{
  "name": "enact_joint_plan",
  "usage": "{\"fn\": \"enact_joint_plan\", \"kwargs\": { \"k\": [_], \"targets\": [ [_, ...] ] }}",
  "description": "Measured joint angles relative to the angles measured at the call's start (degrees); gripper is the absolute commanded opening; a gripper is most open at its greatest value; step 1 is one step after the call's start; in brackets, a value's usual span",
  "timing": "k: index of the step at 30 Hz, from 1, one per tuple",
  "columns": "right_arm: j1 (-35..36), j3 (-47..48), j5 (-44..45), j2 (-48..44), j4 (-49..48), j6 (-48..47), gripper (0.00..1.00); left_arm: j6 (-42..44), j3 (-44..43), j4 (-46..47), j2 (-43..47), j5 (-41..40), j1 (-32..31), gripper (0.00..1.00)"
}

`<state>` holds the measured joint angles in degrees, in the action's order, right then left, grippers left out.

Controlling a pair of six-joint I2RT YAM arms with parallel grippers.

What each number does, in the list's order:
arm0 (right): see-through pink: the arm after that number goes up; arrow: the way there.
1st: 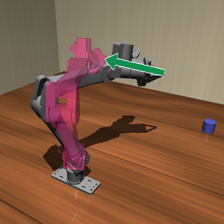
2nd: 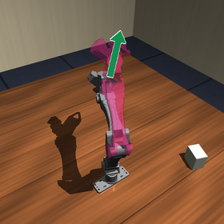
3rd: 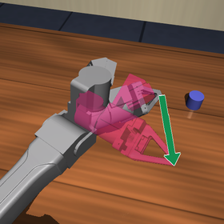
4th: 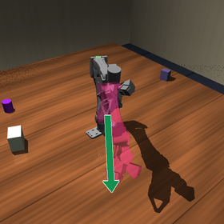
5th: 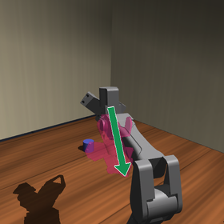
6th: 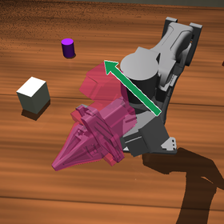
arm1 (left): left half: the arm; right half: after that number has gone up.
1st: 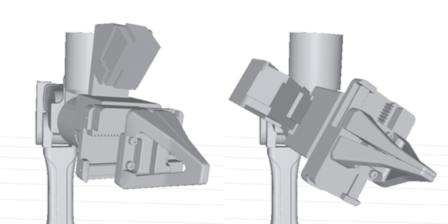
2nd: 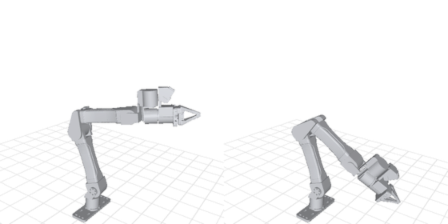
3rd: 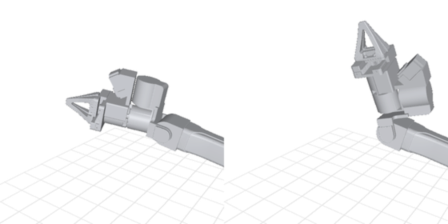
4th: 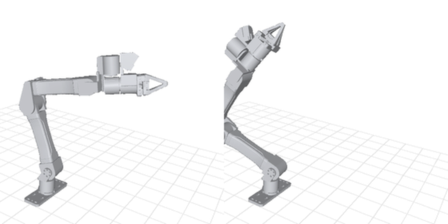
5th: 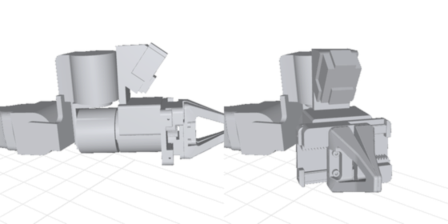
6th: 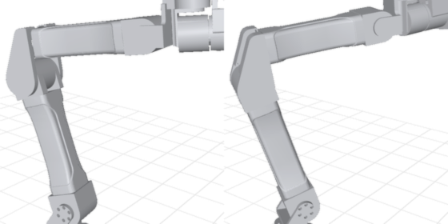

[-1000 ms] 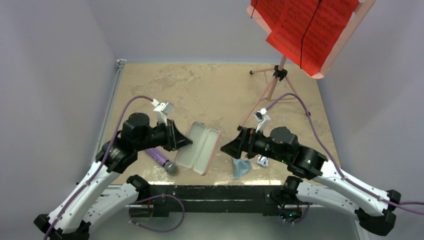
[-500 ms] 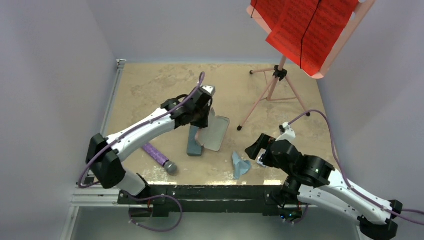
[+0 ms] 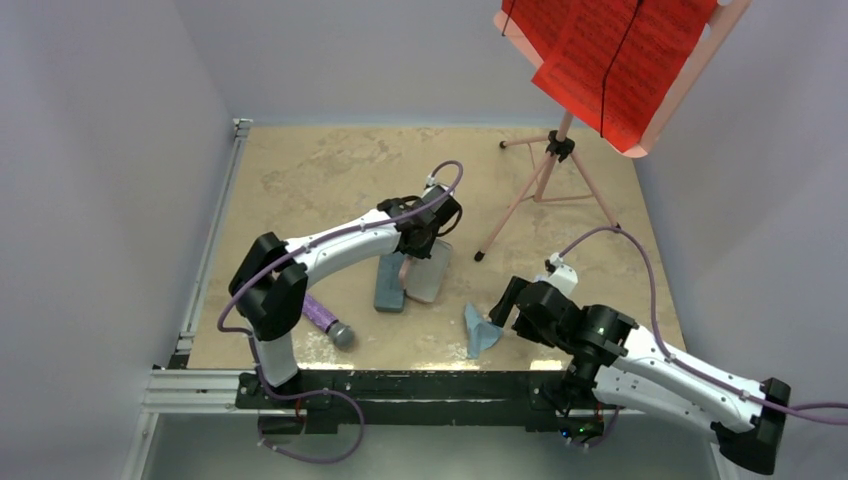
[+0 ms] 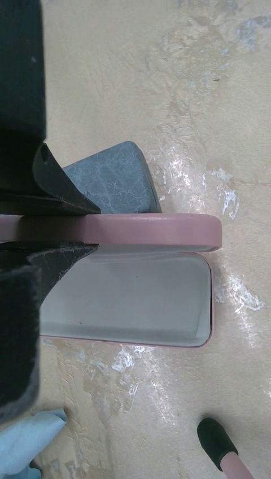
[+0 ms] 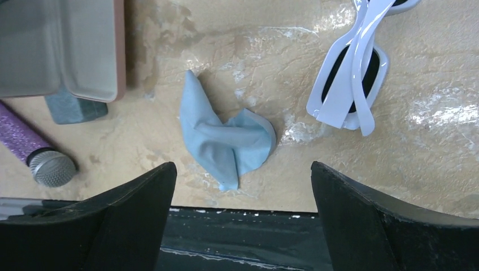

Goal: Organize the sunglasses
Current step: Place the opened sunglasses case at the center of the board.

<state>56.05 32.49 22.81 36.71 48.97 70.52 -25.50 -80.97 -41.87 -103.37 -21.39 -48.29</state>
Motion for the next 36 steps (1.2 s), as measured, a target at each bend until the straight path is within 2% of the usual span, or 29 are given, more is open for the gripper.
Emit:
{"fn": "enact_joint_plan", "kwargs": {
  "k": [11, 15, 17, 21, 27, 33, 34, 36],
  "targets": [
    [-1.9, -3.4, -3.0, 3.4, -6.2, -0.8, 0.84, 2.8, 1.0, 5.7, -0.6, -0.4, -1.2, 0.05],
    [-2.7, -4.1, -3.5, 3.8, -8.7, -3.2, 0.75, 3.7, 2.8, 8.2, -0.6, 0.2, -1.2, 0.12],
    [-3.0, -4.2, -3.8, 4.5, -10.2, -5.2, 0.71, 4.2, 3.7, 9.2, -0.6, 0.4, -1.2, 0.2],
    [-4.0, -4.8, -3.9, 6.9, -13.7, -8.5, 0.67, 5.4, 5.3, 11.3, -0.6, 0.9, -1.2, 0.25],
    [-6.5, -6.2, -5.2, 10.3, -16.7, -10.6, 0.6, 6.2, 5.9, 12.6, -0.5, 1.8, -1.2, 0.48],
    [-7.2, -8.6, -7.5, 11.4, -19.4, -11.5, 0.52, 6.1, 7.9, 13.7, 3.2, 3.5, -1.3, 0.92],
    [-7.3, -8.8, -7.6, 11.6, -19.7, -11.6, 0.51, 5.9, 8.5, 13.9, 4.6, 4.0, -1.3, 0.97],
    [-7.3, -9.3, -8.0, 11.8, -20.5, -11.7, 0.48, 5.1, 9.5, 14.2, 7.2, 5.1, -1.4, 1.0]
  ]
}}
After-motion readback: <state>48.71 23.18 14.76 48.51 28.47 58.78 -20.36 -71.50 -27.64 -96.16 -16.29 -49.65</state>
